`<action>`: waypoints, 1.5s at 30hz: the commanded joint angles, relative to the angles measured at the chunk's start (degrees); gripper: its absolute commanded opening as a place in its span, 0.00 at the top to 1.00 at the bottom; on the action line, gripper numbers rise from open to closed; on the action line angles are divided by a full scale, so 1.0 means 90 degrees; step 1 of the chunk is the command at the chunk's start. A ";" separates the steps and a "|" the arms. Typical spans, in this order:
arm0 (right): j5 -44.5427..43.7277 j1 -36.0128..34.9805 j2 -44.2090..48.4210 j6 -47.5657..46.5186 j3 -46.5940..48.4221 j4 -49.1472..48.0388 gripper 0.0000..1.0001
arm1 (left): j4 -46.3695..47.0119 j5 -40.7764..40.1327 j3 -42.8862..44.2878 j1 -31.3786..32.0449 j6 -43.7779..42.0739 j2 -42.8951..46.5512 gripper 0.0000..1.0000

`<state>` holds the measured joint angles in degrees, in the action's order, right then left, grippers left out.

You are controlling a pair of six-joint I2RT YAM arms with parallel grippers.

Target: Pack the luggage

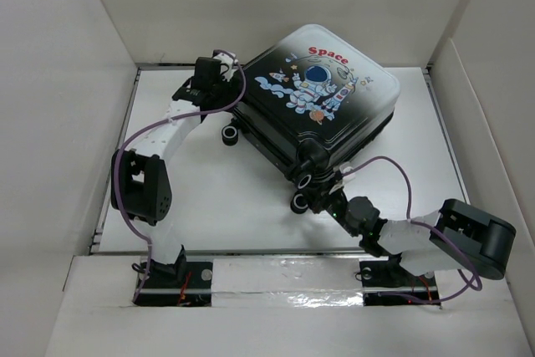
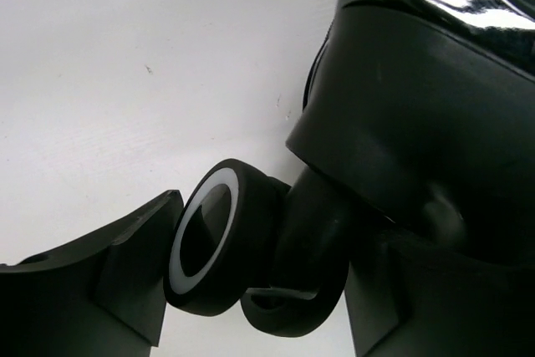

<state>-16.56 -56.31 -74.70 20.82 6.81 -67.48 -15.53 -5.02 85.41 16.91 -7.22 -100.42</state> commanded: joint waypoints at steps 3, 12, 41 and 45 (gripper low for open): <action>0.0628 0.0036 0.0067 0.0050 0.0123 -0.0900 1.00 | 0.0378 0.0411 0.0345 0.0036 -0.0018 -0.0073 0.70; 0.1233 0.0485 0.1138 -0.0047 0.0044 0.0101 1.00 | 0.0621 0.0879 -0.0191 0.0649 0.0275 0.0307 1.00; -0.1039 0.0076 0.3222 -0.0732 0.0151 0.2838 1.00 | 0.3697 0.2011 -0.3767 0.4430 0.3664 0.2818 1.00; -0.0780 0.0182 0.3533 -0.0595 0.0268 0.3704 1.00 | 0.4049 0.2100 -0.3894 0.4596 0.3693 0.3198 1.00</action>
<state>-25.80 -53.98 -45.04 14.98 5.74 -33.23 14.59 11.11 50.24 57.23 25.26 -75.99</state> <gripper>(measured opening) 0.180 0.003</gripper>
